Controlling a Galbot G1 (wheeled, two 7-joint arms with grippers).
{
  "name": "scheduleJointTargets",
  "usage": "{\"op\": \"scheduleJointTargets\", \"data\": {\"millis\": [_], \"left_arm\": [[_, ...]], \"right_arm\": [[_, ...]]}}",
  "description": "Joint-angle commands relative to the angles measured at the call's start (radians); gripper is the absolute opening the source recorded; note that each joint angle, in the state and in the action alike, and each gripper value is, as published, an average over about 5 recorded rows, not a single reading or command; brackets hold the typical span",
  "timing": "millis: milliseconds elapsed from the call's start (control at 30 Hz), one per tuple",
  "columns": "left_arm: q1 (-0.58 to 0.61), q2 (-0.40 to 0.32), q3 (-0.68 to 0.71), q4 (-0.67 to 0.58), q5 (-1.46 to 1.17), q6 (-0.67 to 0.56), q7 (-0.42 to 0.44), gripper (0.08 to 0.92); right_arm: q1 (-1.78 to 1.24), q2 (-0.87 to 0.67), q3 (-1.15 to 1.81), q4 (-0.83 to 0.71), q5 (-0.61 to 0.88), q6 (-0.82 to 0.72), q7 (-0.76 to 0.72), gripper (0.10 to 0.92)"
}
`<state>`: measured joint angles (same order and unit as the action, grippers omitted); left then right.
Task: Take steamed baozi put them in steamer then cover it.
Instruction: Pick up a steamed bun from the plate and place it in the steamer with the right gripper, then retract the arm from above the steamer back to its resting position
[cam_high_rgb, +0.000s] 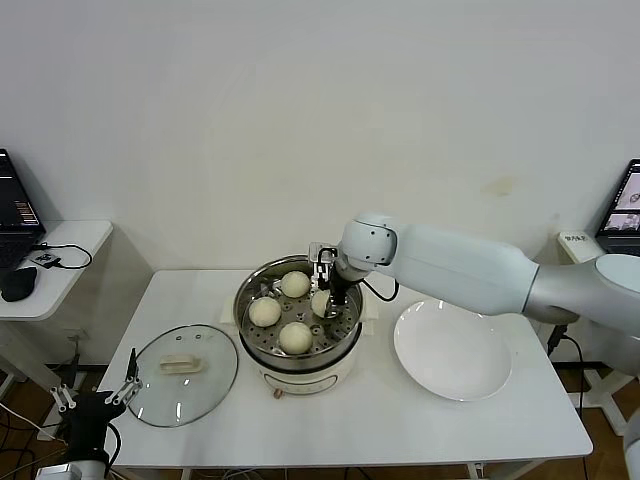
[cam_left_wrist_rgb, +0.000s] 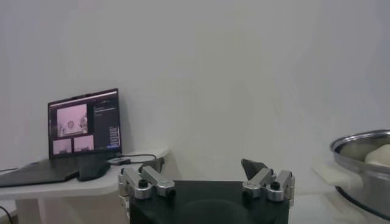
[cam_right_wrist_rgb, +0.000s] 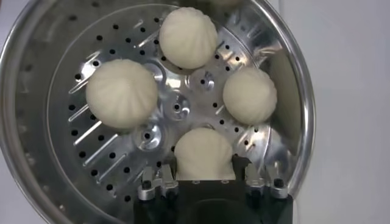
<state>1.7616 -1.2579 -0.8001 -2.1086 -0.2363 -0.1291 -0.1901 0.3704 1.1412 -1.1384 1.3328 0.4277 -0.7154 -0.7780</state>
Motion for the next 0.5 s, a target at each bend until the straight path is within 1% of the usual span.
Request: {"op": "scheduleJointTargets", "data": {"millis": [33, 167, 233, 300, 400, 500], "left_arm": [[0.003, 0.002, -0.004, -0.001, -0.002, 0.0, 0.0, 0.823], [0.003, 0.003, -0.009, -0.003, -0.007, 0.0, 0.0, 0.823], [0.001, 0.003, -0.011, -0.003, -0.008, 0.001, 0.0, 0.823], [-0.001, 0.004, -0.011, -0.001, -0.01, 0.001, 0.0, 0.823], [-0.004, 0.005, -0.01, 0.006, -0.009, 0.001, -0.001, 0.823], [-0.008, 0.006, -0.007, 0.015, -0.005, 0.001, -0.005, 0.823]], "right_arm": [[0.014, -0.031, 0.013, 0.042, -0.001, -0.01, -0.005, 0.693], [0.044, -0.099, 0.042, 0.098, 0.019, -0.008, 0.013, 0.79], [0.044, -0.151, 0.078, 0.144, 0.062, -0.001, 0.072, 0.814], [0.026, -0.208, 0.123, 0.203, 0.131, 0.003, 0.176, 0.82], [-0.045, -0.302, 0.207, 0.305, 0.241, 0.034, 0.38, 0.822], [-0.198, -0.412, 0.32, 0.39, 0.29, 0.148, 0.568, 0.823]]}}
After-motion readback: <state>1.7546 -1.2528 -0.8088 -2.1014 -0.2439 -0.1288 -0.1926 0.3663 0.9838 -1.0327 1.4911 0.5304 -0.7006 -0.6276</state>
